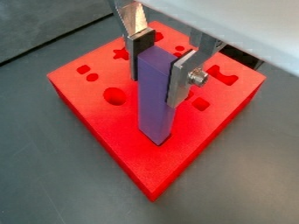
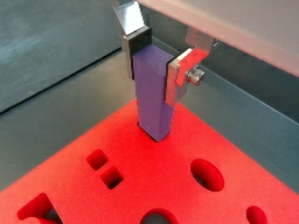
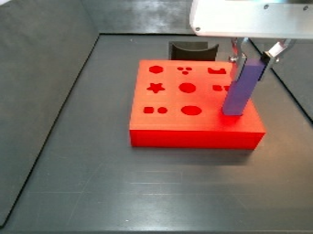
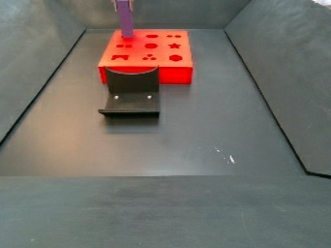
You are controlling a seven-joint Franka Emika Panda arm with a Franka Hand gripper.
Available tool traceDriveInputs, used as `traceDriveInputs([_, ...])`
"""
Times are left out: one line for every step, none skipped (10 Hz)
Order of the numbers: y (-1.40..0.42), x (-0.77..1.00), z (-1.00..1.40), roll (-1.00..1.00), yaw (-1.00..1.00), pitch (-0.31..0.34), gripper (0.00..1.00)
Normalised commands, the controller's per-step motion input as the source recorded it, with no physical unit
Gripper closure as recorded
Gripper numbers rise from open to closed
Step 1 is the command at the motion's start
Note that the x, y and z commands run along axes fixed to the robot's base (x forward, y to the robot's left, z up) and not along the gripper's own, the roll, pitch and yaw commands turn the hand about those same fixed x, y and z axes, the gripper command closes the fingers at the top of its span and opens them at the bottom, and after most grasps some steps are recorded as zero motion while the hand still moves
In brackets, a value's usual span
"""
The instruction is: Insert the rectangle object.
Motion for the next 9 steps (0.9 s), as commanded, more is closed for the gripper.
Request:
traceDriveInputs([0.0, 0.02, -0.29, 0.02, 0.05, 0.0, 1.0])
traceDriveInputs([0.0, 0.23, -0.37, 0.04, 0.1, 0.0, 1.0])
traceDriveInputs([0.0, 0.32, -0.51, 0.03, 0.14, -0.033, 1.0])
traceDriveInputs([0.0, 0.39, -0.48, 0.05, 0.18, -0.029, 1.0])
traceDriveInputs([0.0, 0.11, -0.38, 0.07, 0.11, -0.003, 1.0])
traceDriveInputs([0.0, -0.16, -0.28, 0.07, 0.0, 0.0, 1.0])
traceDriveInputs([0.0, -0.31, -0.36, 0.1, 0.0, -0.014, 1.0])
traceDriveInputs([-0.06, -0.25, -0.45, 0.13, 0.0, -0.054, 1.0])
traceDriveInputs([-0.08, -0.16, -0.51, 0.14, 0.0, -0.074, 1.0])
